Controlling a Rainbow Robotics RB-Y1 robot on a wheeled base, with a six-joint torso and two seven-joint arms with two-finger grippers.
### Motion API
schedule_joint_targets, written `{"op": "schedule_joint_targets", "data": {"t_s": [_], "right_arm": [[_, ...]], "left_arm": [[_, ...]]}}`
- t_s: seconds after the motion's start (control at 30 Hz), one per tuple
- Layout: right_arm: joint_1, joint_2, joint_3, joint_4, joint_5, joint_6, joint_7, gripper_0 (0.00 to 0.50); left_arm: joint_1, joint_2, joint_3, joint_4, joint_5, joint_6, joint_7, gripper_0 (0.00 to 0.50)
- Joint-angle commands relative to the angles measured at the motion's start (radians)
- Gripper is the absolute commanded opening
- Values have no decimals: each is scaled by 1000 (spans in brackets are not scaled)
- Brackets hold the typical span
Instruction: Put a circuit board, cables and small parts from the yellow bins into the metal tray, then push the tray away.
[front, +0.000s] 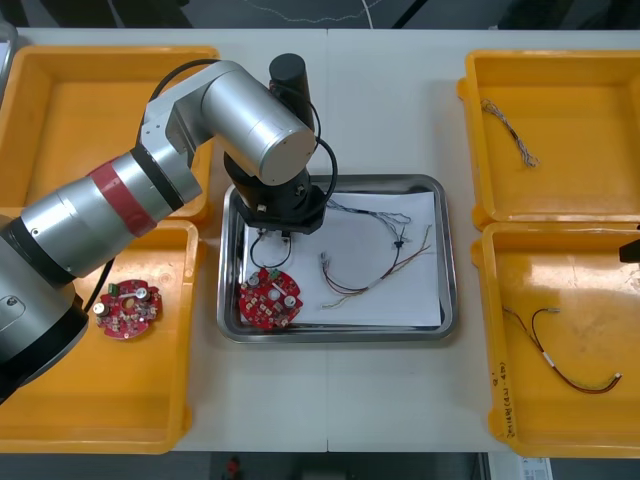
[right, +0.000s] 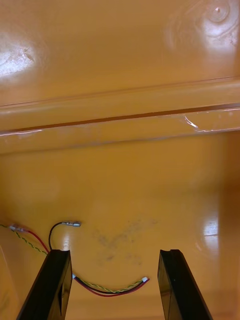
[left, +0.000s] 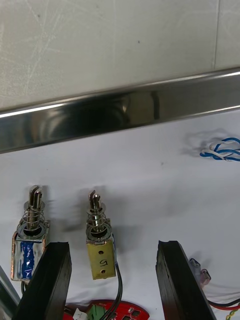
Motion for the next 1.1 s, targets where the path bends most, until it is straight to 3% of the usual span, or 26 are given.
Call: {"op": "schedule_joint_targets", "data": {"t_s": [0.03, 0.67, 1.1], "right_arm": [[-23, -39, 15, -32, -11, 3, -15, 500], [-23, -71, 27, -37, -22, 3, -15, 500], [-23, -124, 190, -247, -71, 3, -9, 500]], "left_arm": [[-35, -11, 30, -37, 12, 1, 93, 500], [-35, 71, 237, -213, 12, 235, 89, 500], [-35, 212, 357, -307, 87, 431, 51, 500]]}}
